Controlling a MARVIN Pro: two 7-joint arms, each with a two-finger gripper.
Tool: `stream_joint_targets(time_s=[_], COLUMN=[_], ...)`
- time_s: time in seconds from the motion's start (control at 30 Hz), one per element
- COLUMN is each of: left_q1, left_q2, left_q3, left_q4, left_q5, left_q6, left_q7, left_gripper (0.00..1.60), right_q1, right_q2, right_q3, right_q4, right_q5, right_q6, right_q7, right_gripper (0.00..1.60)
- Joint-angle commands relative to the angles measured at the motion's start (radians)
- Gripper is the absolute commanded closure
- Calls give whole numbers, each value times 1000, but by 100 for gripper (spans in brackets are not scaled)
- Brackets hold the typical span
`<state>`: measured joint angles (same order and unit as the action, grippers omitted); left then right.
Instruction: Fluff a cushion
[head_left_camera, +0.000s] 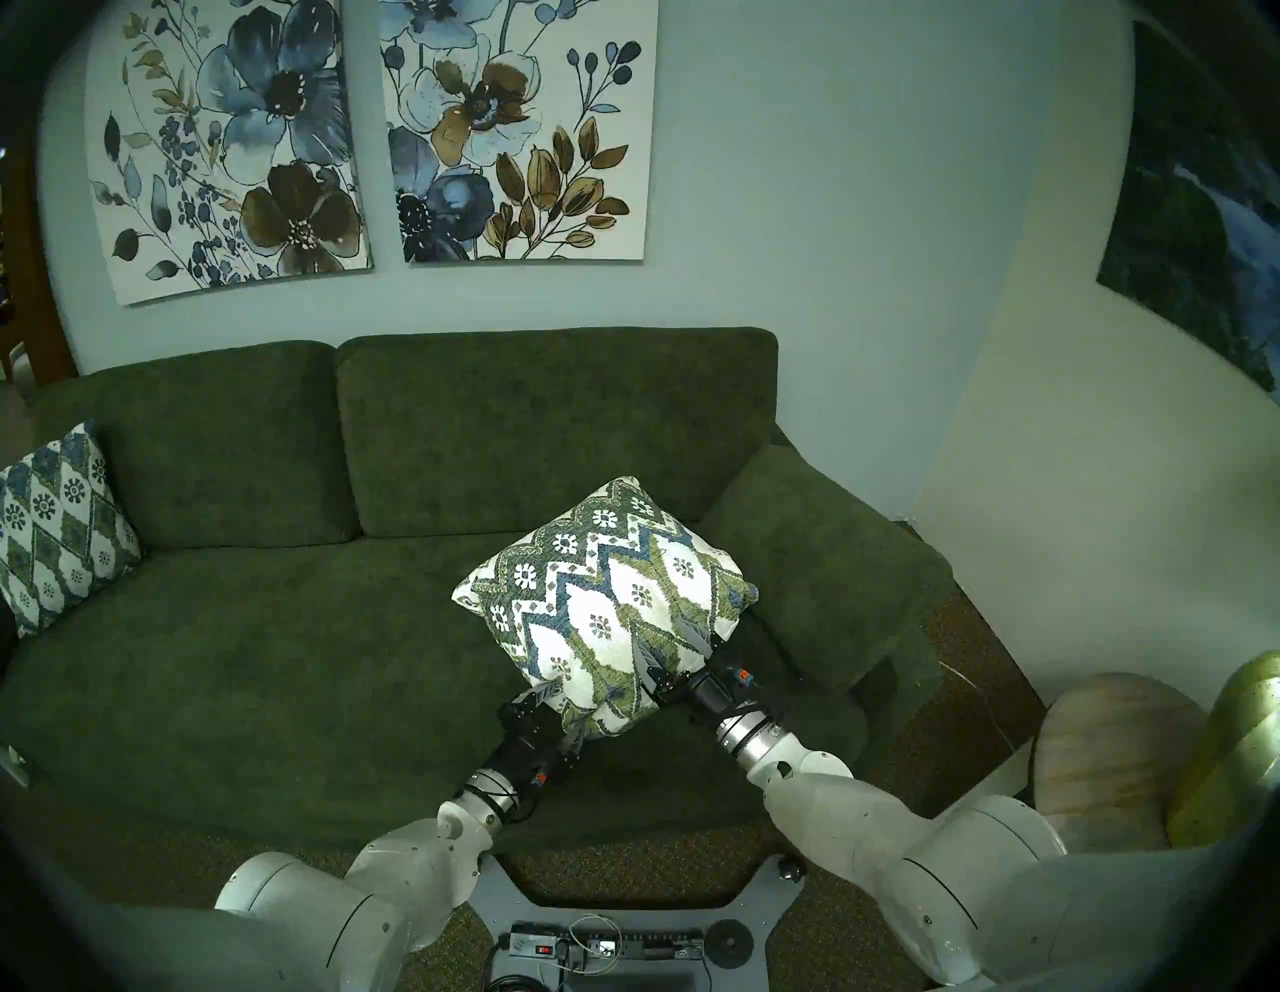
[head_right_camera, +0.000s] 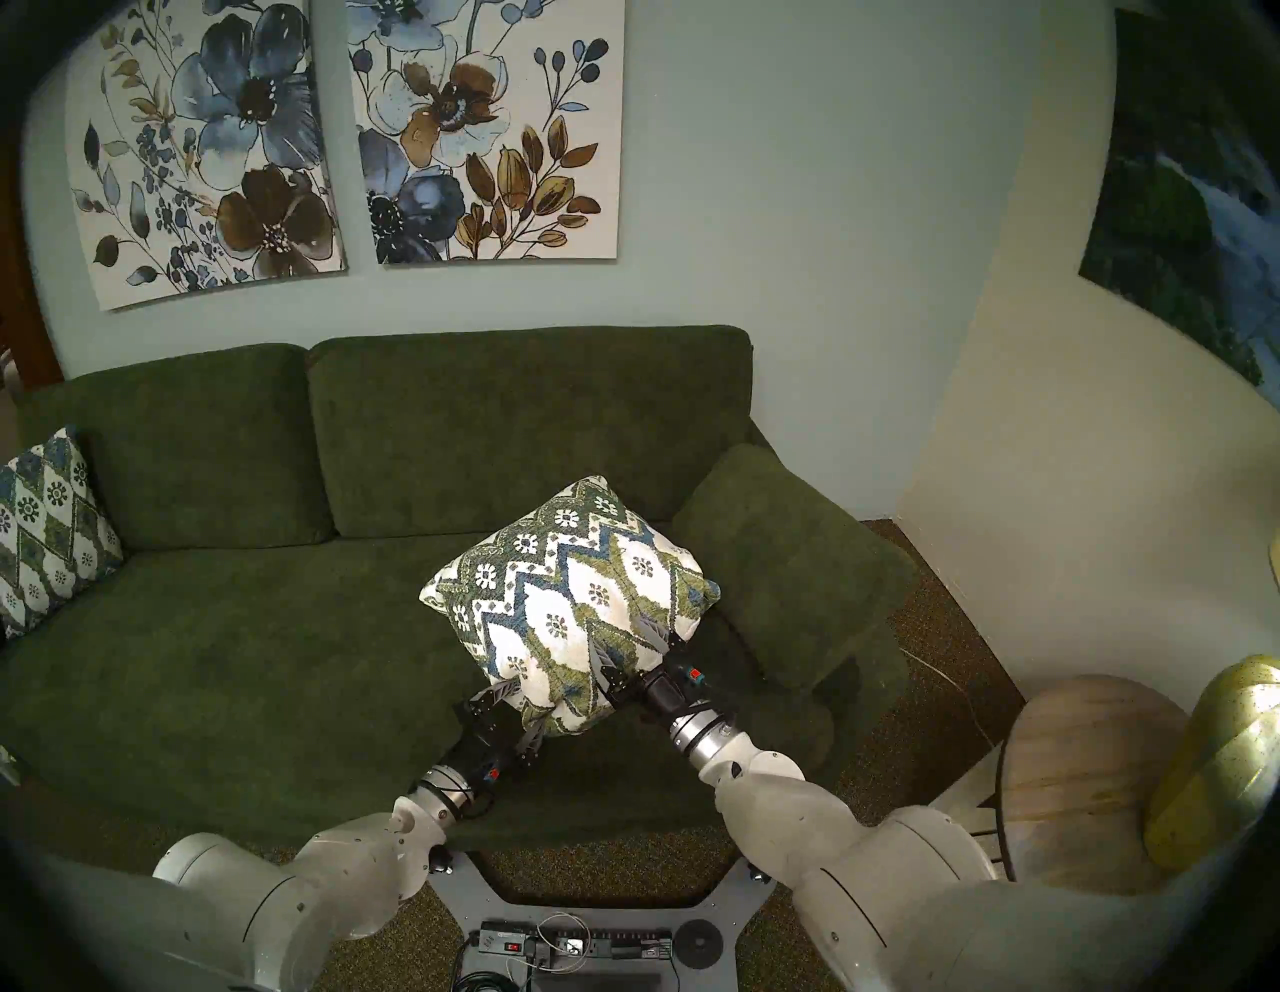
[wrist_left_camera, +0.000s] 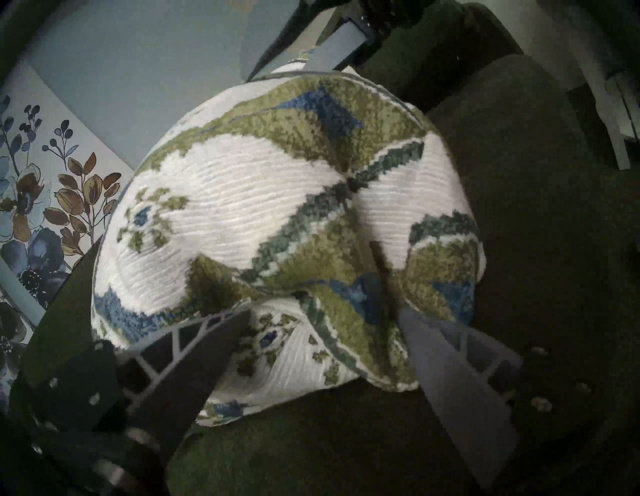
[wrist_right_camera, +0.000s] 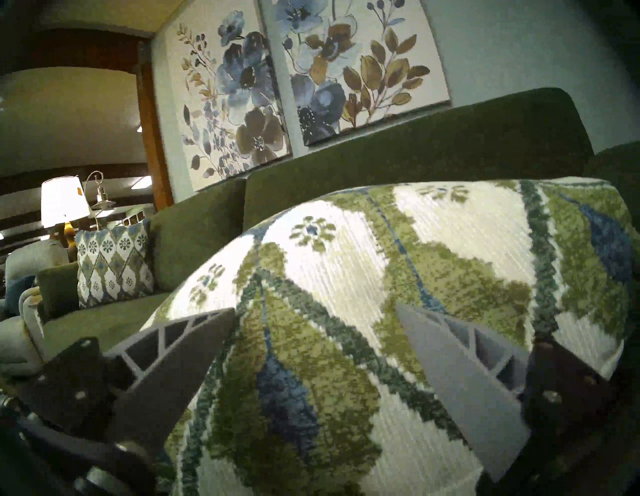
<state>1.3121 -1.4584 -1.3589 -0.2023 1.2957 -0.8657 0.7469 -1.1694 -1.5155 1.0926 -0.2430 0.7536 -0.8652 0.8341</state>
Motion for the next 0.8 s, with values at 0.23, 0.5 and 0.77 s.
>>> stream_joint_targets(time_s=[0.23, 0.5, 0.77], left_q1=[122, 130, 135], left_q2=[89, 128, 140], left_q3=[25, 34, 55], left_q4=[-1, -42, -109], left_q5=[31, 51, 81], left_q6=[-64, -71, -72], left_q7=[72, 127, 185], left_gripper=[0, 0, 0], right_q1=[13, 10, 8], right_q2=[-66, -104, -114], right_q3=[2, -7, -5], right_q4=[18, 30, 46], right_q5=[16, 27, 35], right_q6=[28, 33, 36], right_q7=[-11, -22, -36], right_gripper=[0, 0, 0])
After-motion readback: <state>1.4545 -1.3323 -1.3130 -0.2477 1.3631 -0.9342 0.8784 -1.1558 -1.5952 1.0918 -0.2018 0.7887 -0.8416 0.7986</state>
